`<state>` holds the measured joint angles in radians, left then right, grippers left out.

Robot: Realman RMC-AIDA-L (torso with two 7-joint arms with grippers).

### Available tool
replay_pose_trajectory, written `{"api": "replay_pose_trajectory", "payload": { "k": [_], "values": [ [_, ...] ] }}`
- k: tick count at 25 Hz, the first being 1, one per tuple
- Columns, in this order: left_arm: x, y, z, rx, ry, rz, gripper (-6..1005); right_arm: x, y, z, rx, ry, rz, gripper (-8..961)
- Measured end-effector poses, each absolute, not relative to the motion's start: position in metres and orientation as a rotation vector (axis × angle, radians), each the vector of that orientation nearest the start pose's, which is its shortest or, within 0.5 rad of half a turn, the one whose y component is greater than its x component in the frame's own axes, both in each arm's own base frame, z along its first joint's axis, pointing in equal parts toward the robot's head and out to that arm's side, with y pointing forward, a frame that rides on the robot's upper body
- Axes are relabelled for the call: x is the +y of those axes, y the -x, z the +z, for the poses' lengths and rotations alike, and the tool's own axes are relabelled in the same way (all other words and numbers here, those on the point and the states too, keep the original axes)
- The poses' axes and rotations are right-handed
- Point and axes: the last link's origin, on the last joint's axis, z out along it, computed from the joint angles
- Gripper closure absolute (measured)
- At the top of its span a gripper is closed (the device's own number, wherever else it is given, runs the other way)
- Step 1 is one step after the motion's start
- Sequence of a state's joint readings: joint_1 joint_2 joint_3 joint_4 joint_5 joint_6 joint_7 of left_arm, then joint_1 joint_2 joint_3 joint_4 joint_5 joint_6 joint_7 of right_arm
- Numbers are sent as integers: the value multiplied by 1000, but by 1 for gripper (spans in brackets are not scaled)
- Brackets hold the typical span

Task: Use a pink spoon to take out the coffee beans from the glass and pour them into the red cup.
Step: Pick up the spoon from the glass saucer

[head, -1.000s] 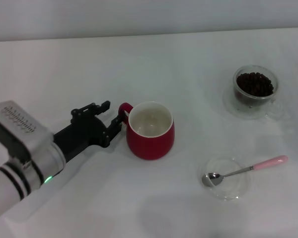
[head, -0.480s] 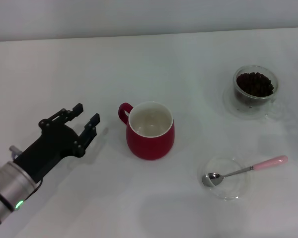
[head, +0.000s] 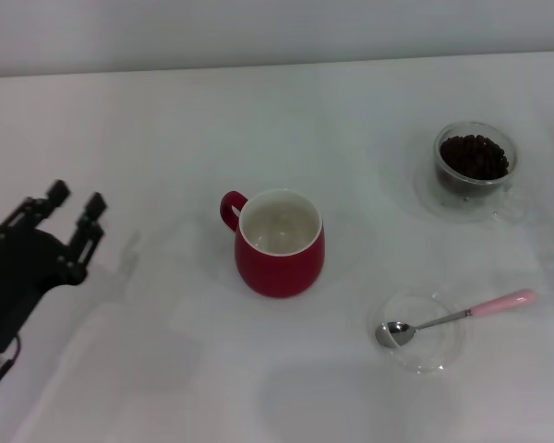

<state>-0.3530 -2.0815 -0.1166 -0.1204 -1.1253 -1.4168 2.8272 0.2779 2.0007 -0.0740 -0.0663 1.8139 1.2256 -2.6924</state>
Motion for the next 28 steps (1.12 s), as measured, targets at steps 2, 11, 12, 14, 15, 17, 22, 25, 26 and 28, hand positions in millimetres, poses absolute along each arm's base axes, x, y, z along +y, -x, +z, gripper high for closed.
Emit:
{"api": "replay_pose_trajectory", "payload": {
  "k": [2,11,12,14,15,17,22,25,26,28],
  "values": [
    [260,313,-51,-492,1929,-909,541,252,-427,62,757,1409,649,300],
    [264,320,-23,-429,1797,-933,542,197,-422,55,990,1456,965,300],
    [265,321,-20,-421,1785,-937,542,189,-418,53,1004,1460,1016,300],
    [265,322,-12,-400,1747,-946,542,177,-412,52,1039,1462,1104,301],
    [265,322,-8,-390,1731,-950,542,170,-410,51,1070,1456,1146,301],
    [264,323,-2,-369,1707,-958,542,160,-409,47,1149,1434,1208,301],
    [254,330,13,-350,1612,-970,541,139,-399,19,1379,1414,1322,301],
    [250,332,16,-341,1595,-969,542,136,-396,10,1432,1421,1334,301],
    [248,333,17,-338,1594,-966,542,136,-395,5,1455,1422,1334,301],
    [246,334,19,-332,1592,-962,542,136,-393,-3,1495,1426,1331,302]
  ]
}}
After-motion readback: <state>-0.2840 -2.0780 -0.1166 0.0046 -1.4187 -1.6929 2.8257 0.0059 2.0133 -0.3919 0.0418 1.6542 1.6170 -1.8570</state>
